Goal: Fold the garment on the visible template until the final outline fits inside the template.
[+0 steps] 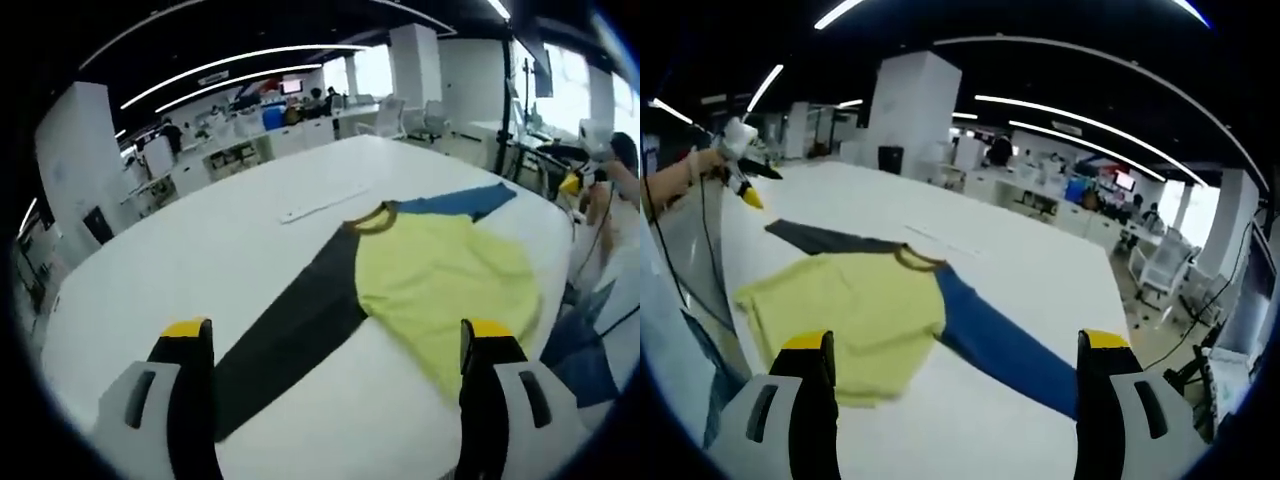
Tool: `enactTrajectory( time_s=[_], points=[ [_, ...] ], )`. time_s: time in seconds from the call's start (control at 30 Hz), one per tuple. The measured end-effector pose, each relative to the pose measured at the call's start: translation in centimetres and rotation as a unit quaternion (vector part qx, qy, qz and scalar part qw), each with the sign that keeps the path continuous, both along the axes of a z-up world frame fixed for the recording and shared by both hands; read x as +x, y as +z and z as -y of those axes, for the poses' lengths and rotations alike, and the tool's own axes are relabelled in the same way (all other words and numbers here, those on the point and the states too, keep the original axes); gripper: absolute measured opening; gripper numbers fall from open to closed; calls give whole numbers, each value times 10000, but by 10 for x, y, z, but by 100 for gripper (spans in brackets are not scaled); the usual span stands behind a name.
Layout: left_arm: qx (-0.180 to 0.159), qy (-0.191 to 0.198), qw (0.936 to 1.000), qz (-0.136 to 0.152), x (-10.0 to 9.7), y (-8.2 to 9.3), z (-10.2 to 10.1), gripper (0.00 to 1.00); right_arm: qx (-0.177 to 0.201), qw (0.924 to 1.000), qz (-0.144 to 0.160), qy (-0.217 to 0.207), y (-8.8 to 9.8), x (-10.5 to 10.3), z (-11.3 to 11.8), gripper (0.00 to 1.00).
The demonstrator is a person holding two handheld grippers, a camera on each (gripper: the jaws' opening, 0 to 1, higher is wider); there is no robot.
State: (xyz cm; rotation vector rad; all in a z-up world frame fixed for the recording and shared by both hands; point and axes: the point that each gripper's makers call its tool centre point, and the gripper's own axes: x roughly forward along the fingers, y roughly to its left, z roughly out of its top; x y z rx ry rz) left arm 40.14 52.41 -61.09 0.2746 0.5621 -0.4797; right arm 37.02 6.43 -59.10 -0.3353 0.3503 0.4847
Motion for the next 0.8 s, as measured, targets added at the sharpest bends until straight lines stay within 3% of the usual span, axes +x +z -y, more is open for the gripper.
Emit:
enactTrajectory(
  time_s=[0.33, 0.8],
  points=[
    [1, -23, 9997, -259, -27, -21, 26, 100, -17, 9996, -278, 0, -25, -9, 8, 100],
    [-34, -67, 9984, -559, -40, -43, 46, 100, 87, 9973, -733, 46, -57, -3, 10, 100]
  ],
)
